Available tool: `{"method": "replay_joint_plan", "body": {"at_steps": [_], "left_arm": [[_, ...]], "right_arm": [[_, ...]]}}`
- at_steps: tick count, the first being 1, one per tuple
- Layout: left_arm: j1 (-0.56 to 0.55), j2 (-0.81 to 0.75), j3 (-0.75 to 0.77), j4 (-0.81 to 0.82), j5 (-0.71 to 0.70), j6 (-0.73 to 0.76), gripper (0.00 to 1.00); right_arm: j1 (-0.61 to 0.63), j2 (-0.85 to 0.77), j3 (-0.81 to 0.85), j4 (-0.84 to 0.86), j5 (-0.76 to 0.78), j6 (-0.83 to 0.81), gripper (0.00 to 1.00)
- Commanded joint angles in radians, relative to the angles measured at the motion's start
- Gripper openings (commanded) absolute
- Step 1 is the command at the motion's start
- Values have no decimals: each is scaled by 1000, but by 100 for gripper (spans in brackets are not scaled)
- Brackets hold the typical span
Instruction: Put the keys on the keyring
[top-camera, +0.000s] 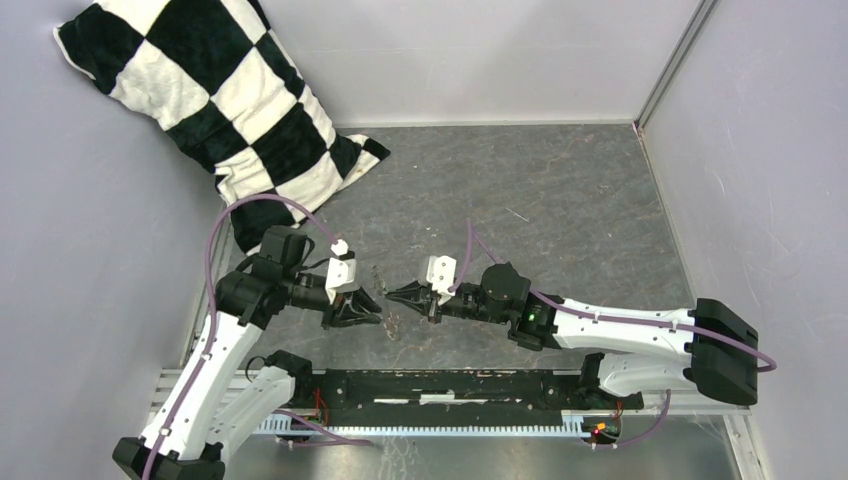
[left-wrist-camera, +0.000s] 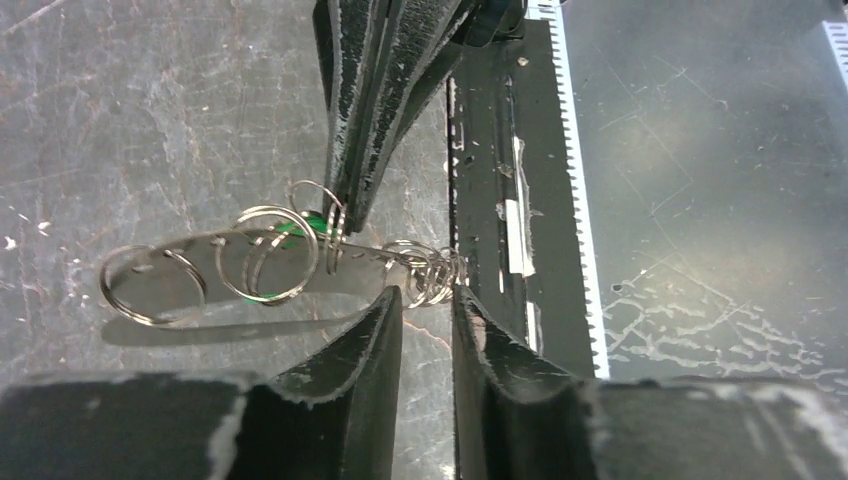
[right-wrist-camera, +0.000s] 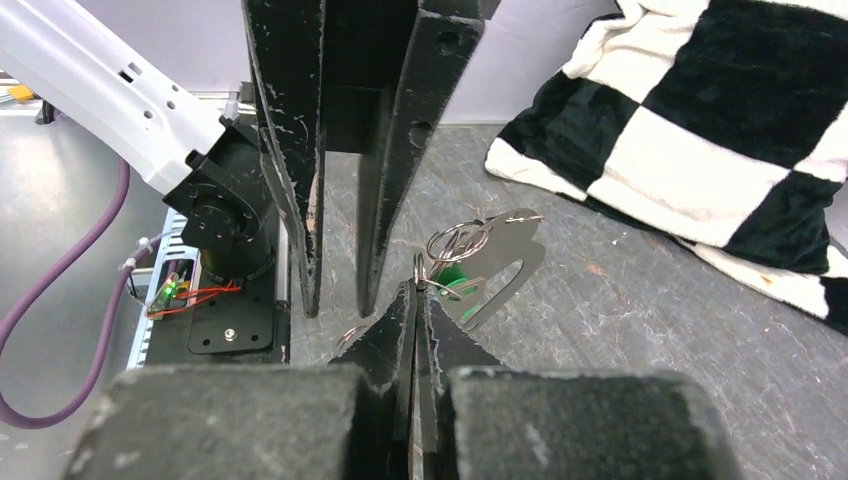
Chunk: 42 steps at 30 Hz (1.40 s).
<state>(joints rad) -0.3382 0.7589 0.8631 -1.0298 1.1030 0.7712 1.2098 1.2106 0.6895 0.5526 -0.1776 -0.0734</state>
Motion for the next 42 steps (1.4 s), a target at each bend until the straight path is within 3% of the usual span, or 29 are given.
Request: {"method": "replay_joint_plan", "body": {"at_steps": [1, 5, 15, 22, 38, 42], "left_arm": [[-1, 9, 12, 101, 40, -7, 38], [-2, -19, 2, 193, 23, -77, 48], [-2, -34, -11, 240, -74, -114, 53], [-1, -44, -13, 247, -84, -124, 53], [-1, -49, 39, 157, 50, -80, 48], [-2, -44, 37, 157, 48, -76, 40]], "right_arm": [[-2, -31, 15, 71, 2, 0, 0], [0, -37, 18, 65, -13, -6, 0], [0, -38, 24, 65, -72, 4, 0], [-1, -37, 33, 50, -86, 0, 0], [-1, -25, 50, 25, -47, 4, 1], [-1, -25, 51, 27, -47, 7, 0]]}}
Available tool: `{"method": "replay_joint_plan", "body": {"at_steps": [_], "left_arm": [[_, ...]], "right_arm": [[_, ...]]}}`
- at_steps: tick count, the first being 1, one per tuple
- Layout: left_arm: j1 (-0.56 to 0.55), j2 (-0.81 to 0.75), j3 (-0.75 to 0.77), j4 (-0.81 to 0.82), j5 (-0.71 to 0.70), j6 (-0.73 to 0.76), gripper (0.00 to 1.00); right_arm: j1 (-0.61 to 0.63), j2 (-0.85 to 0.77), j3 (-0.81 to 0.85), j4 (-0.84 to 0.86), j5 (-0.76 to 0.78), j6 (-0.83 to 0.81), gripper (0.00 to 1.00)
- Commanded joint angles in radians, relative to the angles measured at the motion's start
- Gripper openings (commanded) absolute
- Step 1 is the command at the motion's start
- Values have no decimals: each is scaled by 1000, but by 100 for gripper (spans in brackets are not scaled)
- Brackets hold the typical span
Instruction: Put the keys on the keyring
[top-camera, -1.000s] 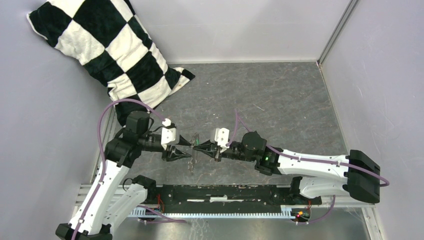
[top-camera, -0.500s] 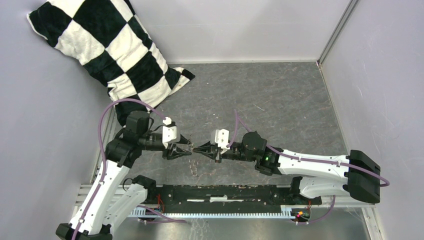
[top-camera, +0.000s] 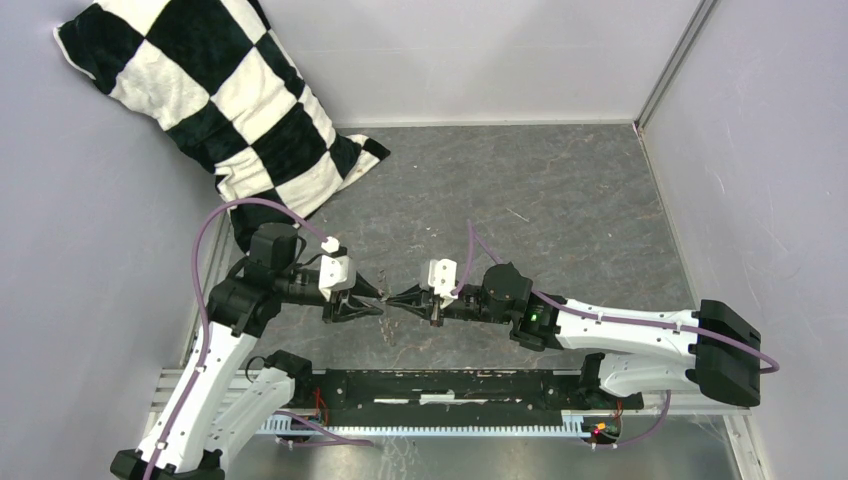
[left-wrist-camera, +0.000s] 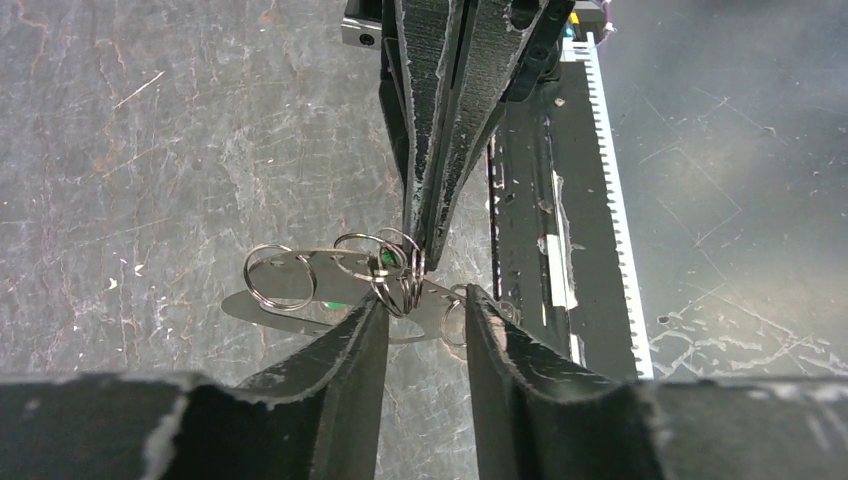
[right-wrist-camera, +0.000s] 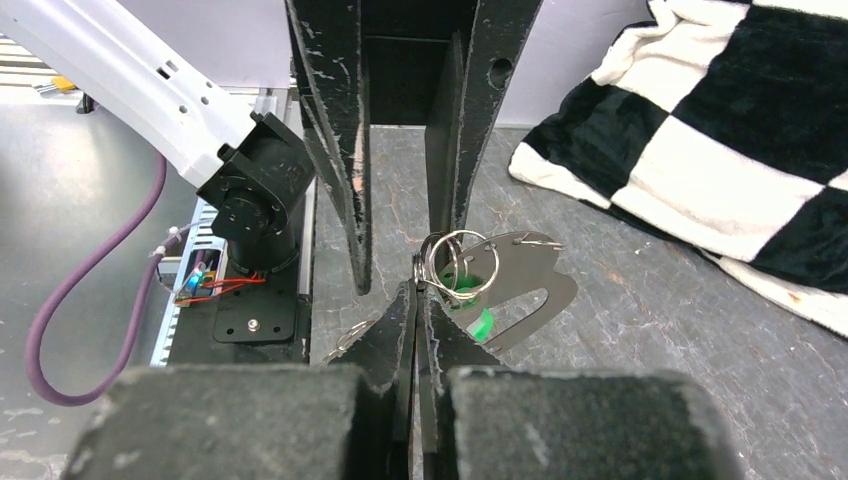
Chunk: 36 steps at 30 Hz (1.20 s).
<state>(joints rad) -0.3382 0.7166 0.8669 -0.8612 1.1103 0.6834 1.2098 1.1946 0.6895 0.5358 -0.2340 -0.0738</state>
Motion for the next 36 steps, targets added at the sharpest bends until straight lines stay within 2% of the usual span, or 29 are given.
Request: {"method": "replay_joint_plan", "body": {"at_steps": [1, 3, 5, 9, 12, 17, 23, 27, 32, 36], "left_arm": [[-2, -3, 34, -13, 40, 11, 37], [-1, -3, 31, -12, 39, 17, 33], [-1, -3, 28, -14, 35, 19, 34], [-1, -6, 26, -14, 12, 3, 55], [-2, -11, 32, -34, -84, 10, 66], [-2, -43, 43, 2, -251, -26, 64], [-1, -103, 61, 46, -265, -54, 64], [-2, -90, 122, -29, -194, -6, 64], [-2, -80, 146, -136, -38, 77, 63], [-2, -38, 144, -203, -14, 149, 60]], "right_arm": [[0, -8, 51, 46, 7, 9, 0], [0, -6, 54, 47, 4, 11, 0], [0, -5, 54, 51, 2, 14, 0], [0, -6, 48, 64, -1, 19, 0], [0, -19, 39, 67, 11, 18, 0], [0, -28, 24, 69, 20, 20, 0], [-1, -27, 25, 72, 19, 22, 0], [-1, -27, 27, 65, 28, 21, 1], [0, -16, 34, 68, 25, 23, 0], [-1, -12, 44, 69, 16, 20, 0]]}}
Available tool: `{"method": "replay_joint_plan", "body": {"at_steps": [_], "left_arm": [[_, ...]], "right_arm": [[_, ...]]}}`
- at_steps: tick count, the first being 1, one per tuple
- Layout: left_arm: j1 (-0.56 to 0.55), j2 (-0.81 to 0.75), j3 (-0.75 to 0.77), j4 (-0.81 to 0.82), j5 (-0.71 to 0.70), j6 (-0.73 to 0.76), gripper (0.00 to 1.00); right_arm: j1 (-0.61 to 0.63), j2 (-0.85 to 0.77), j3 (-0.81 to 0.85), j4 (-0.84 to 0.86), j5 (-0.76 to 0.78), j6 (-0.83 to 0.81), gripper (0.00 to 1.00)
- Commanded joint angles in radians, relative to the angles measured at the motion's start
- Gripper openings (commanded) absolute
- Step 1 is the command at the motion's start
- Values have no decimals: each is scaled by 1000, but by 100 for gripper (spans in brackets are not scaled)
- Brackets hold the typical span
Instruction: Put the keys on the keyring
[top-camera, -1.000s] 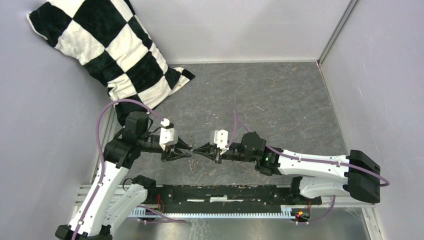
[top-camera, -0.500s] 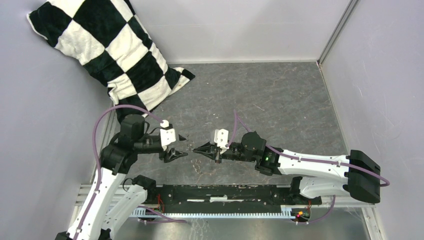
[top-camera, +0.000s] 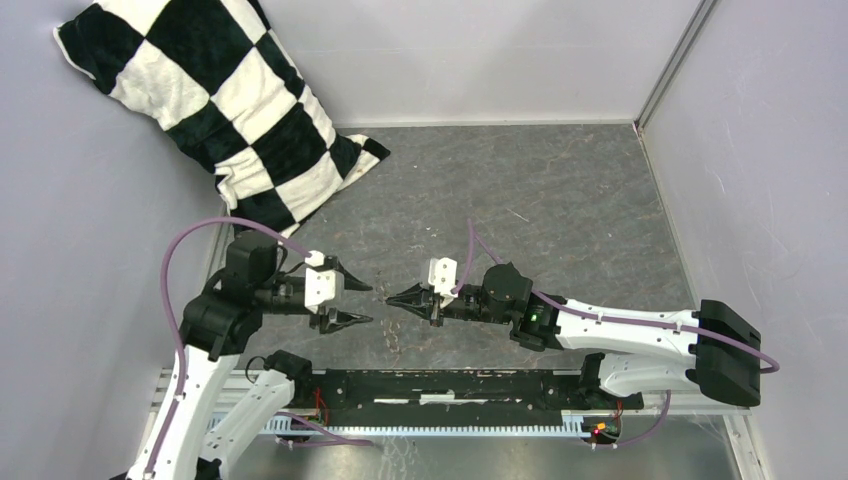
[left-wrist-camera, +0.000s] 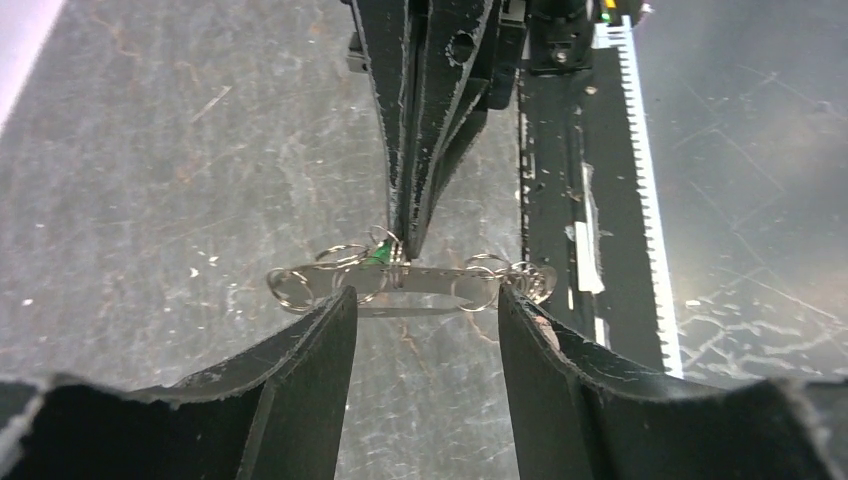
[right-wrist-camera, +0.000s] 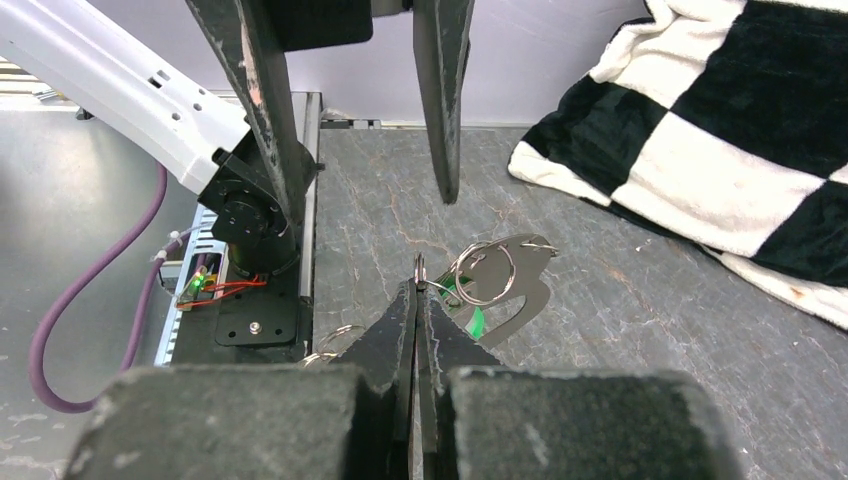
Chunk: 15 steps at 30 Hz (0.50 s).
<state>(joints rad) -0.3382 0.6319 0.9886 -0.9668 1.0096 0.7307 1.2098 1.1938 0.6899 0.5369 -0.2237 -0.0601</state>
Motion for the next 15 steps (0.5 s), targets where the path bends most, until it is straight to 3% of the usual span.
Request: {"method": "replay_joint_plan", "body": {"at_steps": [1, 5, 15], "left_arm": [[-2, 60, 21, -108, 86, 116, 60], [-2, 105, 12, -109, 60, 140, 58], [-2, 111, -13, 10, 85, 38, 59]], "right_arm": [[0, -9, 44, 67, 2, 5, 0], [0, -10, 45, 72, -16, -1, 0], [0, 3, 62, 74, -49, -9, 0]]}}
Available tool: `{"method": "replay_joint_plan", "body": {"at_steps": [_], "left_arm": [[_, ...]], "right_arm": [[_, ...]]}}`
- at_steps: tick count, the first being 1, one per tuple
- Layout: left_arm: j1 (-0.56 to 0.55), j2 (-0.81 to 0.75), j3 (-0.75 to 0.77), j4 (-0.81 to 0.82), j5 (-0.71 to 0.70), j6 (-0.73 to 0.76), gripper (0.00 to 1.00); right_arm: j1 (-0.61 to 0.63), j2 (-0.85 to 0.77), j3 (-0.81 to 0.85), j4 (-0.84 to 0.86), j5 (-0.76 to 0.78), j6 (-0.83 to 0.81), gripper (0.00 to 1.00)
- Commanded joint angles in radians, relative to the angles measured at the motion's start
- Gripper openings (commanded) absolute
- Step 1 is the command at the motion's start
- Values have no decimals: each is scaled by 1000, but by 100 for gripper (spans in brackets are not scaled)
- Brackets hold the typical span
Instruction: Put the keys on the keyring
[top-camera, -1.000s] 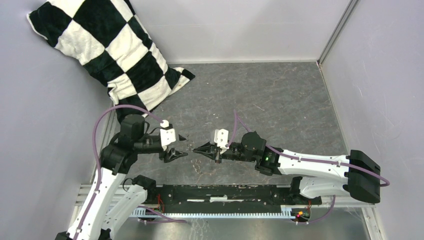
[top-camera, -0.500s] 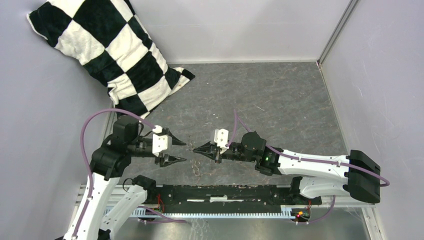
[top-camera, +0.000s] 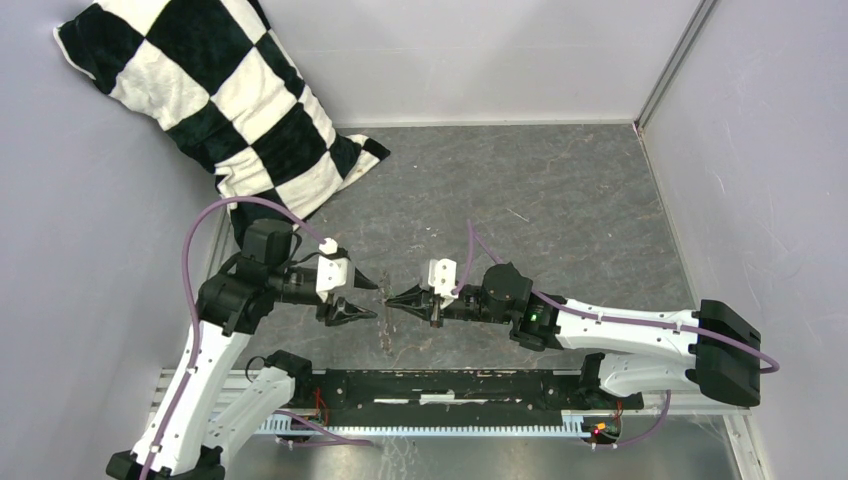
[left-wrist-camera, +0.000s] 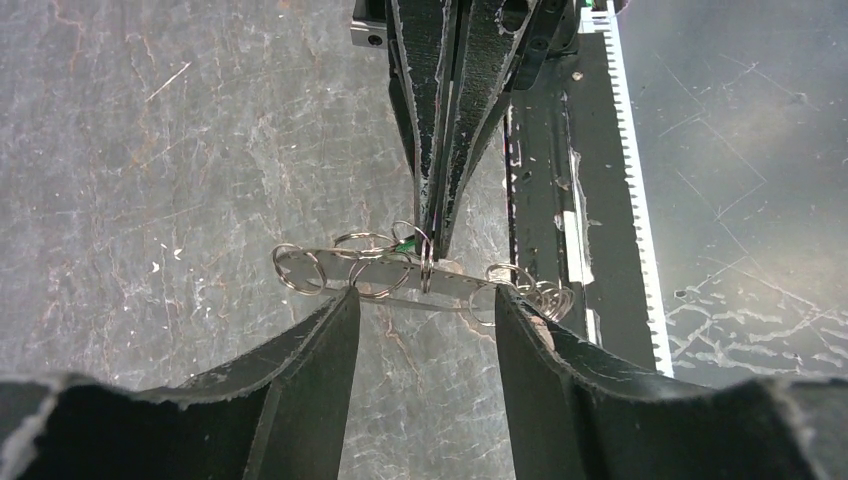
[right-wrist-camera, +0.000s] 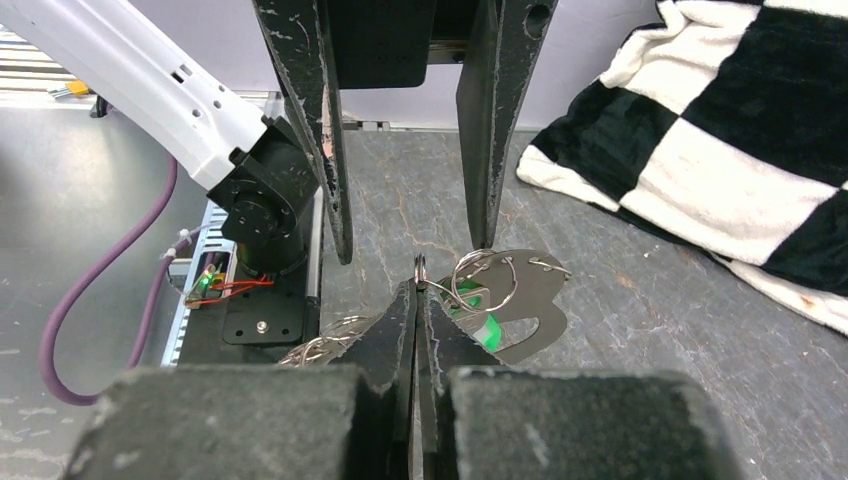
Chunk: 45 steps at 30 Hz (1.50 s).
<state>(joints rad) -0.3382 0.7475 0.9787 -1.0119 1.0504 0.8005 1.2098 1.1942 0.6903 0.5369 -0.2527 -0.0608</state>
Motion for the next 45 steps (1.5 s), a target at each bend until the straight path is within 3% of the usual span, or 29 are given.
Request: {"method": "replay_joint_plan", "body": {"at_steps": [1, 21, 23, 27, 29, 33, 39, 45], "left_arm": [[-2, -2, -3, 55, 50, -33, 58], [-1, 16, -5, -13, 64, 29, 32], [-2, 19, -3, -11, 54, 32, 26], [-1, 7, -12, 35, 20, 0, 4], [-2, -12, -23, 53, 9, 1, 2], [-2, -59, -52, 103, -4, -22, 2], [-2, -62, -54, 118, 1, -41, 2], [-2, -40, -42, 124, 11, -70, 2]], "right_arm": [[0, 4, 63, 75, -19, -8, 0], [0, 37, 90, 94, -17, 7, 0], [0, 41, 92, 97, -24, 12, 0], [0, 42, 91, 101, -34, 24, 0], [0, 41, 88, 104, -32, 34, 0], [0, 36, 83, 106, -26, 50, 7], [-1, 18, 86, 71, -28, 59, 26], [-4, -33, 74, 20, -19, 59, 36]]}}
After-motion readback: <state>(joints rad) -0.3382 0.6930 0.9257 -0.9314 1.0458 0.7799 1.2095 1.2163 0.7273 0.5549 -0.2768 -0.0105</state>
